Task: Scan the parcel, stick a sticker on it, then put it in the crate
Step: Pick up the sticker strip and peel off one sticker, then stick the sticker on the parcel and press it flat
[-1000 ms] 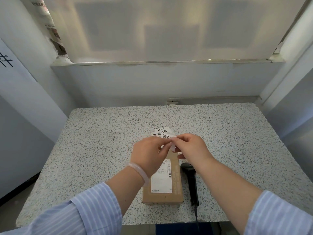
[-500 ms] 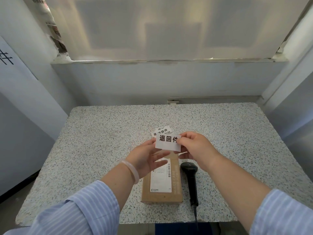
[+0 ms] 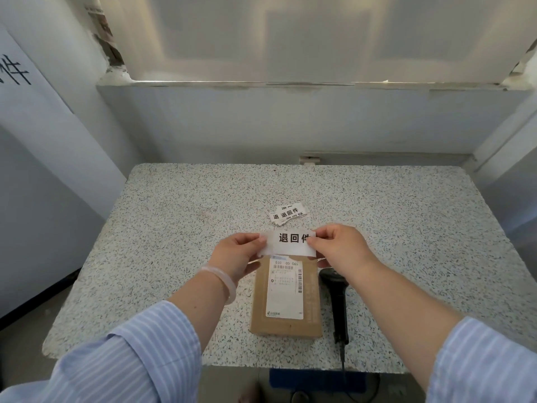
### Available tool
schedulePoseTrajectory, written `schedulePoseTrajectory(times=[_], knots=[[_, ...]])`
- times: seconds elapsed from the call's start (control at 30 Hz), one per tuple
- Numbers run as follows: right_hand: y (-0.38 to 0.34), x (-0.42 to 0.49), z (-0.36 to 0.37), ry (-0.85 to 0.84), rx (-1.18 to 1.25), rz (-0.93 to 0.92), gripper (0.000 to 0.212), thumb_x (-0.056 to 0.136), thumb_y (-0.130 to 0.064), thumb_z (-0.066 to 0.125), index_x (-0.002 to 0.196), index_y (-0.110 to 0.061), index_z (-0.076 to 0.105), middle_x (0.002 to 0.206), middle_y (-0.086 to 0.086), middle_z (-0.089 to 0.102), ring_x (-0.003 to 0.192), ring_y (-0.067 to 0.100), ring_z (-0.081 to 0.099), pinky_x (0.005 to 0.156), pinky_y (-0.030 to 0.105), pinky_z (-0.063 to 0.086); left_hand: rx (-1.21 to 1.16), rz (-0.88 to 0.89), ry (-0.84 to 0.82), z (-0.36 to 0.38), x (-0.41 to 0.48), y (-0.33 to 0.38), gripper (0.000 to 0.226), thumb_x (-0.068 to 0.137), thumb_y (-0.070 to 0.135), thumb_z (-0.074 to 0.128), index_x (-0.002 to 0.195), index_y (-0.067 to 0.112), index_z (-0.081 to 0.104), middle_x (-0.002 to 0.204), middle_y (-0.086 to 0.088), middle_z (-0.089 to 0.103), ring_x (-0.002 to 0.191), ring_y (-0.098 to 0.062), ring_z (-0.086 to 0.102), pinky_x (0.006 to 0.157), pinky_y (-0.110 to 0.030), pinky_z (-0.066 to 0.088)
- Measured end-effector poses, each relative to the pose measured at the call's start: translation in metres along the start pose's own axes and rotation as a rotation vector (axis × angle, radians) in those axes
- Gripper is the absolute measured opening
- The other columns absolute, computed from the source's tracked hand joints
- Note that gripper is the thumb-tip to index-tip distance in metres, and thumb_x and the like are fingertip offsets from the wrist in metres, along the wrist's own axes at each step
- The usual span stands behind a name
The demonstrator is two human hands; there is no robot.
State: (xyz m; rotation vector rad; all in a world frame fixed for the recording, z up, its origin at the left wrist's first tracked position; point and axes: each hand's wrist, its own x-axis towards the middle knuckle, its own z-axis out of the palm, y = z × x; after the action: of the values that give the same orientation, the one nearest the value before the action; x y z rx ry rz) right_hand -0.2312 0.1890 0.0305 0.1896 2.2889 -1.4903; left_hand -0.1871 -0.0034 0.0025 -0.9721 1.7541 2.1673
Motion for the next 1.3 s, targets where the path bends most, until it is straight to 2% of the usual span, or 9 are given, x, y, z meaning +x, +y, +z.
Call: schedulePoseTrajectory(times=[0.23,0.43,0.5,0.6,0.7,0.83,0.9,1.0,1.3], knots=[[0.021,0.017,0.013,0.033,0.006,0.072,0.007,0.089,-0.013,0.065,0.090,-0.019,0.067,0.083,-0.005,0.070,0.072,0.011,0.071,0.070,0.037,0.062,0.170,0.018,0.291,-0.056,0.026,-0.017,0.018,0.090,0.014,0.065,0.107,0.016,0.068,0.099,-0.004,0.069,0.088,-0.018,0.066,0.080,-0.034,0.058],[0.036,0.030,0.022,0.028,0.044,0.120,0.015,0.090,-0.014,0.063,0.081,-0.026,0.064,0.086,-0.004,0.072,0.073,0.011,0.072,0.070,0.034,0.060,0.334,-0.028,0.419,-0.087,0.054,-0.024,0.037,0.096,0.010,0.051,0.132,0.016,0.056,0.110,-0.007,0.065,0.076,-0.012,0.063,0.088,-0.040,0.056],[0.038,0.034,0.024,0.032,0.055,0.135,0.014,0.090,-0.014,0.063,0.083,-0.026,0.063,0.088,-0.003,0.072,0.075,0.012,0.072,0.072,0.036,0.060,0.445,-0.054,0.401,-0.089,0.057,-0.022,0.044,0.098,0.016,0.046,0.142,0.019,0.045,0.106,-0.004,0.064,0.067,-0.011,0.054,0.077,-0.032,0.055],[0.042,0.040,0.028,0.027,0.059,0.154,0.008,0.090,-0.015,0.064,0.089,-0.023,0.063,0.092,-0.001,0.072,0.079,0.016,0.072,0.074,0.038,0.061,0.665,-0.012,0.398,-0.084,0.058,-0.020,0.051,0.100,0.022,0.042,0.149,0.025,0.030,0.141,-0.006,0.050,0.054,-0.006,0.038,0.044,-0.014,0.038],[0.044,0.044,0.031,0.020,0.048,0.171,0.009,0.090,-0.016,0.064,0.099,-0.018,0.065,0.095,0.001,0.072,0.080,0.018,0.072,0.073,0.037,0.061,0.700,0.128,0.349,-0.069,0.054,-0.020,0.041,0.099,0.027,0.046,0.140,0.024,0.046,0.138,-0.002,0.054,0.053,-0.003,0.041,0.039,-0.009,0.038],[0.047,0.047,0.034,0.012,0.038,0.162,0.010,0.090,-0.016,0.064,0.099,-0.020,0.064,0.096,-0.002,0.071,0.079,0.017,0.072,0.071,0.034,0.061,0.749,0.179,0.026,-0.030,0.046,-0.018,0.034,0.092,0.042,0.055,0.120,0.024,0.062,0.110,0.011,0.066,0.088,-0.008,0.060,0.073,-0.019,0.047],[0.050,0.049,0.035,0.015,0.037,0.154,0.008,0.090,-0.017,0.063,0.096,-0.022,0.064,0.097,-0.002,0.071,0.078,0.016,0.071,0.067,0.031,0.059,0.752,0.175,-0.074,-0.009,0.046,-0.019,0.030,0.089,0.042,0.060,0.114,0.027,0.064,0.100,0.018,0.064,0.093,-0.004,0.059,0.074,-0.016,0.043],[0.052,0.053,0.035,0.020,0.042,0.155,0.007,0.091,-0.017,0.063,0.097,-0.020,0.065,0.098,0.001,0.072,0.078,0.016,0.070,0.062,0.026,0.056,0.738,0.144,-0.070,0.011,0.055,-0.022,0.021,0.087,0.036,0.066,0.106,0.028,0.067,0.098,0.016,0.067,0.085,0.001,0.059,0.065,-0.013,0.042],[0.063,0.065,0.037,0.064,0.010,0.179,0.013,0.090,-0.021,0.064,0.103,-0.019,0.067,0.095,-0.002,0.072,0.073,0.018,0.070,0.064,0.030,0.058,0.811,0.145,0.009,0.022,0.076,-0.027,0.009,0.087,0.037,0.063,0.088,0.027,0.064,0.086,0.009,0.068,0.078,-0.011,0.064,0.072,-0.034,0.057]])
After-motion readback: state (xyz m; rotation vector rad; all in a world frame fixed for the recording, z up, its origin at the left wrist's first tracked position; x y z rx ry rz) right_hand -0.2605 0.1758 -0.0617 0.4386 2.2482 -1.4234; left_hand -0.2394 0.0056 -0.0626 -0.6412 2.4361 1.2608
